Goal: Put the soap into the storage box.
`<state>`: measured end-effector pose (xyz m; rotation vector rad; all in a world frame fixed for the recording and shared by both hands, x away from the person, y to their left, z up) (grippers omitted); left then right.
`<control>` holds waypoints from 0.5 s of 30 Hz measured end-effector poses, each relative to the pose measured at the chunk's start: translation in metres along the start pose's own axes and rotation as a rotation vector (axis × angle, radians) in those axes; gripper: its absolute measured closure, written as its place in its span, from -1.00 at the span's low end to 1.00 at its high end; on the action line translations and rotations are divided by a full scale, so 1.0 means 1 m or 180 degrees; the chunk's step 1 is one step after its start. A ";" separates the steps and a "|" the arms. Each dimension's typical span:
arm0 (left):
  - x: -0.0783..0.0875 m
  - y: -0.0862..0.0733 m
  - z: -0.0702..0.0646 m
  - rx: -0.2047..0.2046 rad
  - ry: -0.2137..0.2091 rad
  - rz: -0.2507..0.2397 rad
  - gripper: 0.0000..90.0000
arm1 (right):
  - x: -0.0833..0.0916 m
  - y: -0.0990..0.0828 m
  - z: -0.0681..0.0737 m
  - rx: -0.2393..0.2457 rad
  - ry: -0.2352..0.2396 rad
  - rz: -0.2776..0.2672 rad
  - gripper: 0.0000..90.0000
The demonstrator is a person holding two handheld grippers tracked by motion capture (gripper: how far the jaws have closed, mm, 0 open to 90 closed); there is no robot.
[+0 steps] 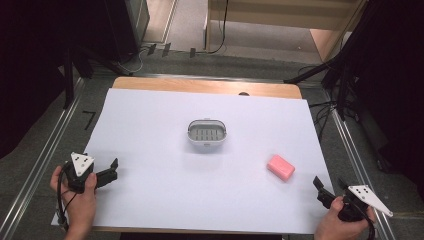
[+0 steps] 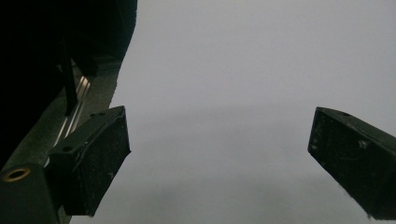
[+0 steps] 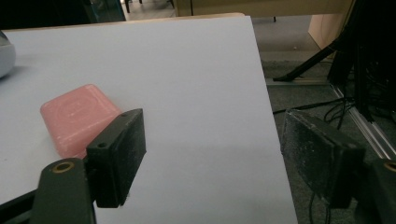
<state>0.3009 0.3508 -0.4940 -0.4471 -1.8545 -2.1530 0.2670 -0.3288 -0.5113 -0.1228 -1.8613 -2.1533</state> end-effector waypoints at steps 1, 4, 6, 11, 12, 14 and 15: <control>0.000 0.000 0.000 -0.0016 0.0009 0.0011 -0.87 | 0.000 0.000 0.000 0.0001 -0.0007 0.0009 -0.56; 0.000 0.000 0.000 -0.0028 -0.0005 0.0013 -0.87 | 0.001 0.002 -0.002 -0.0080 0.0015 -0.0026 -0.65; 0.000 0.000 -0.001 -0.0034 -0.0013 0.0009 -0.87 | 0.001 0.002 -0.002 -0.0074 0.0044 0.0000 -0.68; -0.001 -0.001 -0.004 -0.0139 0.0000 0.0034 -0.87 | -0.005 0.001 0.006 0.0183 0.0176 0.0305 -0.65; -0.001 -0.001 -0.004 -0.0143 -0.0003 0.0033 -0.87 | -0.007 0.001 0.007 0.0247 0.0204 0.0372 -0.62; -0.001 -0.001 -0.004 -0.0141 -0.0006 0.0038 -0.87 | -0.010 0.002 0.016 0.0392 0.0389 0.0536 -0.62; -0.001 -0.001 -0.004 -0.0142 -0.0005 0.0045 -0.87 | -0.010 0.002 0.016 0.0392 0.0389 0.0536 -0.62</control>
Point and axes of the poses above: each handheld gripper's, and its own axes: x roughly backward along the jaws, y roughly out of its top, z roughly to its left, the point moved 6 cm from there along -x, roughly forward along the jaws, and after that the axes turned 7 degrees about -z, right-handed, at the moved point
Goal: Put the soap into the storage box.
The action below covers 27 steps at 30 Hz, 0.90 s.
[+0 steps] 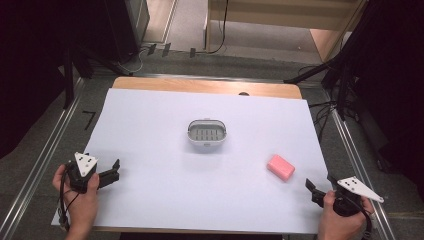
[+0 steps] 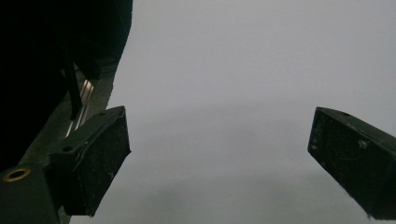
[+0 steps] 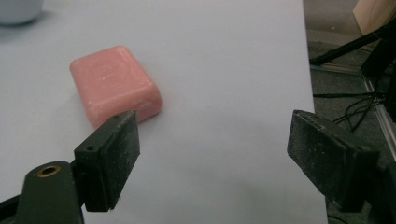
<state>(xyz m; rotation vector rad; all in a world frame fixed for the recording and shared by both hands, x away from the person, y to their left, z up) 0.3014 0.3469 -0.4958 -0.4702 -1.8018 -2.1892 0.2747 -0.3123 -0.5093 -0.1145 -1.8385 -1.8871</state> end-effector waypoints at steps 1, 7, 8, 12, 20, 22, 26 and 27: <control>0.000 0.000 0.000 -0.0010 -0.0007 0.0006 -0.87 | -0.001 0.001 0.001 0.0064 0.0023 0.0041 -0.62; -0.001 0.000 -0.002 -0.0061 -0.0038 0.0042 -0.86 | -0.011 0.007 0.012 0.0427 0.0156 0.0479 -0.63; -0.001 0.000 -0.002 -0.0061 -0.0038 0.0042 -0.86 | -0.013 0.007 0.013 0.0463 0.0174 0.0550 -0.64; -0.002 -0.001 -0.002 -0.0057 -0.0049 0.0048 -0.86 | -0.017 0.008 0.015 0.0553 0.0207 0.0698 -0.68; -0.002 -0.001 -0.002 -0.0039 -0.0062 0.0054 -0.86 | -0.027 0.021 0.022 0.0749 0.0268 0.0963 -0.74; -0.001 -0.001 -0.002 -0.0043 -0.0058 0.0040 -0.86 | -0.030 0.026 0.024 0.0781 0.0273 0.1052 -0.78; -0.001 -0.001 -0.002 -0.0048 -0.0050 0.0040 -0.84 | -0.034 0.031 0.026 0.0894 0.0319 0.1182 -0.82; -0.001 -0.001 -0.002 -0.0048 -0.0050 0.0040 -0.84 | -0.034 0.032 0.026 0.0921 0.0340 0.1205 -0.82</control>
Point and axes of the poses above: each handheld gripper's, and its own axes: x roughly backward along the jaws, y roughly out of its top, z roughly to its left, the point moved 6 cm from there along -x, roughly forward along the jaws, and after that the axes turned 7 degrees about -z, right-handed, at the moved point
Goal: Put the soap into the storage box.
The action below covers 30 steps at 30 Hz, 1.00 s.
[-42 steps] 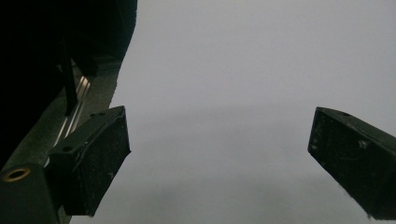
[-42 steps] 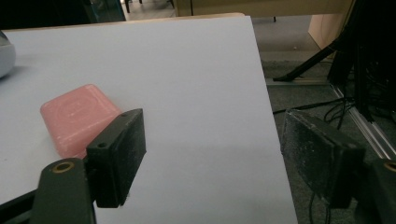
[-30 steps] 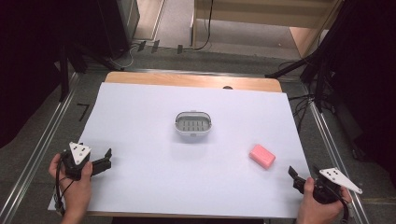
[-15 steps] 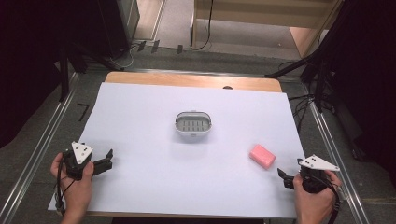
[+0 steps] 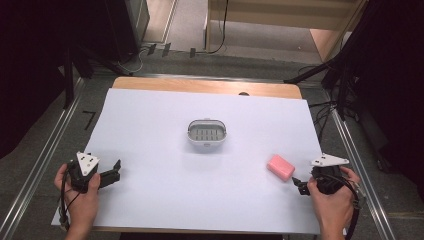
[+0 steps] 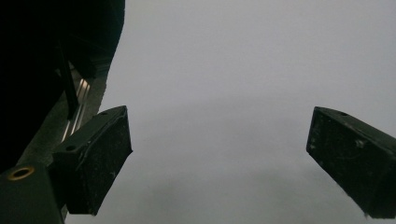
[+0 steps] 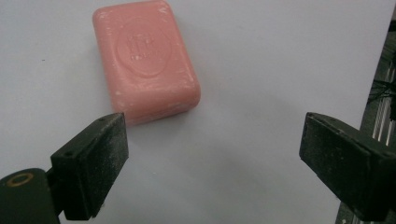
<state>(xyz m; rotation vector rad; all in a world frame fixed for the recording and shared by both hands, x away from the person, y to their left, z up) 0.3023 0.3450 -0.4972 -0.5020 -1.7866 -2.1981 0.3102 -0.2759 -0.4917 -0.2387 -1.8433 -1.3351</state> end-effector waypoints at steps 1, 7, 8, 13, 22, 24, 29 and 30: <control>0.000 0.000 0.000 -0.0001 -0.0002 0.0002 -0.84 | 0.000 0.000 0.000 0.0000 0.0000 0.0000 -0.82; 0.000 0.000 0.000 -0.0011 -0.0006 0.0003 -0.84 | -0.009 0.010 0.008 0.0099 0.0204 0.0152 -0.82; 0.000 0.000 0.000 -0.0016 -0.0007 0.0004 -0.84 | -0.010 0.011 0.009 0.0109 0.0213 0.0169 -0.82; 0.000 0.000 -0.001 -0.0036 -0.0003 0.0011 -0.84 | -0.014 0.017 0.013 0.0161 0.0306 0.0230 -0.82; 0.000 0.000 -0.001 -0.0049 -0.0008 0.0022 -0.84 | -0.025 0.028 0.022 0.0198 0.0466 0.0501 -0.75; 0.000 0.000 -0.001 -0.0050 -0.0010 0.0023 -0.84 | -0.027 0.030 0.024 0.0212 0.0481 0.0546 -0.73; -0.001 0.000 -0.002 -0.0070 -0.0018 0.0019 -0.84 | -0.031 0.033 0.025 0.0240 0.0477 0.0638 -0.72; -0.001 0.000 -0.002 -0.0075 -0.0014 0.0020 -0.84 | -0.032 0.034 0.026 0.0245 0.0495 0.0666 -0.72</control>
Point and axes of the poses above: each handheld gripper's, and its own axes: x roughly backward along the jaws, y roughly out of its top, z roughly to its left, the point moved 6 cm from there along -x, roughly forward along the jaws, and after that the axes turned 7 degrees about -z, right-handed, at the moved point
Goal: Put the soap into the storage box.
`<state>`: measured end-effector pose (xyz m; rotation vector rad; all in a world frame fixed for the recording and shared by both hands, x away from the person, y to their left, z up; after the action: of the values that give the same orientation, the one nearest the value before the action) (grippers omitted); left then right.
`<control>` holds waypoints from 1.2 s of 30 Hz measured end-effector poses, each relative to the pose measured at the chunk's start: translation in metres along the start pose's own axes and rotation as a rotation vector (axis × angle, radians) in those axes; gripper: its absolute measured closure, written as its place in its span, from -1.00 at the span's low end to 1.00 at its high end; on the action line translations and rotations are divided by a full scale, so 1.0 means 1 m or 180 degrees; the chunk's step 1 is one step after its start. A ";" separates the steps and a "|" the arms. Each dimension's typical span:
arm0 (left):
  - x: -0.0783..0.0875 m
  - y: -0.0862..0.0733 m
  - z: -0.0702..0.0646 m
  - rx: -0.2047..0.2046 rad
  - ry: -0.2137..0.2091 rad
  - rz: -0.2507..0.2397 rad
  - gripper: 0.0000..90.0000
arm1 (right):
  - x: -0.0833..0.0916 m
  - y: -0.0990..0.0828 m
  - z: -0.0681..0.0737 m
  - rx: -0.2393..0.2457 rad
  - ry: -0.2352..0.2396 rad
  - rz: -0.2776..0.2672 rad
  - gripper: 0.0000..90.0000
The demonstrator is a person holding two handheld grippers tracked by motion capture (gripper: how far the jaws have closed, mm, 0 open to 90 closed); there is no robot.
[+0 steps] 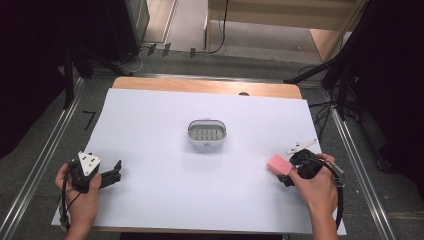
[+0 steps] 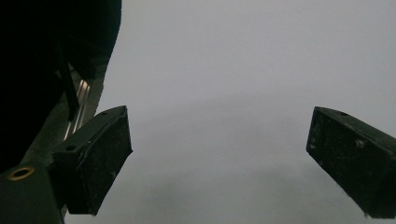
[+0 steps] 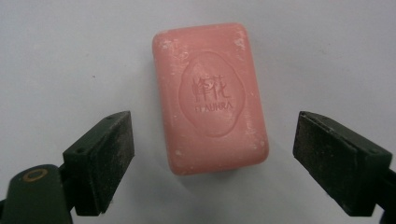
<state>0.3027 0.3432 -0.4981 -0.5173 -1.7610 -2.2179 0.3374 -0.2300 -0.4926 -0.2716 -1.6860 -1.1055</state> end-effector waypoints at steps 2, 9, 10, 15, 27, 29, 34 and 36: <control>0.000 0.000 0.000 -0.0003 -0.0004 0.0006 -0.84 | -0.001 0.002 0.000 0.0004 0.0019 0.0044 -0.71; 0.000 0.000 0.000 -0.0009 -0.0007 0.0008 -0.84 | -0.006 0.008 0.002 -0.0013 0.0109 0.0203 -0.67; 0.000 0.000 0.000 -0.0010 -0.0008 0.0008 -0.84 | -0.007 0.009 0.002 -0.0006 0.0116 0.0225 -0.65; 0.000 0.000 -0.001 -0.0008 -0.0010 0.0010 -0.84 | -0.009 0.012 0.002 0.0020 0.0158 0.0312 -0.60; -0.001 0.000 -0.001 -0.0027 -0.0013 0.0019 -0.84 | -0.018 0.018 0.002 0.0030 0.0227 0.0462 -0.52; -0.001 0.000 -0.001 -0.0029 -0.0014 0.0019 -0.84 | -0.019 0.019 0.001 0.0017 0.0215 0.0468 -0.52; -0.001 0.000 -0.001 -0.0035 -0.0015 0.0029 -0.84 | -0.023 0.020 -0.002 0.0019 0.0204 0.0526 -0.44; -0.001 0.000 -0.001 -0.0037 -0.0015 0.0030 -0.84 | -0.026 0.020 -0.002 0.0007 0.0252 0.0547 -0.31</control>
<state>0.3030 0.3419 -0.4988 -0.5329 -1.7453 -2.2236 0.3626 -0.2125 -0.5036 -0.3599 -1.5632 -0.9745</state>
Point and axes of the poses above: each handheld gripper's, and its own axes: x roughly backward along the jaws, y roughly out of its top, z roughly to its left, the point moved 6 cm from there along -x, roughly forward along the jaws, and after that the axes turned 7 degrees about -z, right-handed, at the moved point
